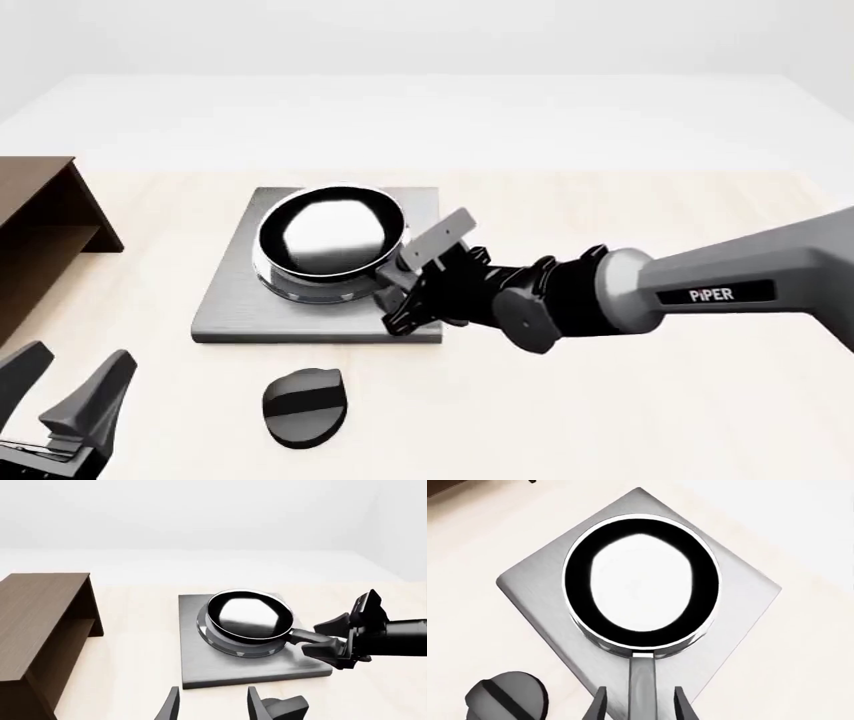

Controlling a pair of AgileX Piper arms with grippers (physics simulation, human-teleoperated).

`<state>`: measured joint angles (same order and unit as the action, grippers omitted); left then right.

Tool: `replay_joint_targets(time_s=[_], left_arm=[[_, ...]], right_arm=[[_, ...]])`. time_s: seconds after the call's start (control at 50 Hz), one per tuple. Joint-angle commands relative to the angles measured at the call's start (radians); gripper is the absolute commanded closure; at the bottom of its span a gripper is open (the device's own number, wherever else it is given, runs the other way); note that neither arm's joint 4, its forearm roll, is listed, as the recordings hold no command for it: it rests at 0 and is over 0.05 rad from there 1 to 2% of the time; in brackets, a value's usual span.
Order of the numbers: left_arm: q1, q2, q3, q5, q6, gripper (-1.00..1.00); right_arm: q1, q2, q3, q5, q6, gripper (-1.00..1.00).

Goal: Turn on the stove and put the frying pan on it.

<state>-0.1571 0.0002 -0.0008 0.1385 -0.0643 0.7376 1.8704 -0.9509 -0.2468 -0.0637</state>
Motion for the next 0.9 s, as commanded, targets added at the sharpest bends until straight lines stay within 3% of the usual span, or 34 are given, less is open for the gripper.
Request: replay_joint_targets(time_s=[0.02, 0.44, 0.9], left_arm=[[0.003, 0.0, 0.001, 0.0, -0.003, -1.0], [0.003, 0.0, 0.001, -0.002, 0.001, -1.0], [0.006, 0.0, 0.001, 0.002, 0.006, -1.0]], right_arm=[[0.005, -0.024, -0.003, 0.005, 0.005, -1.0], [0.021, -0.144, 0.024, 0.042, -0.004, -1.0], [0.016, -0.392, 0.152, 0.09, -0.025, -1.0]])
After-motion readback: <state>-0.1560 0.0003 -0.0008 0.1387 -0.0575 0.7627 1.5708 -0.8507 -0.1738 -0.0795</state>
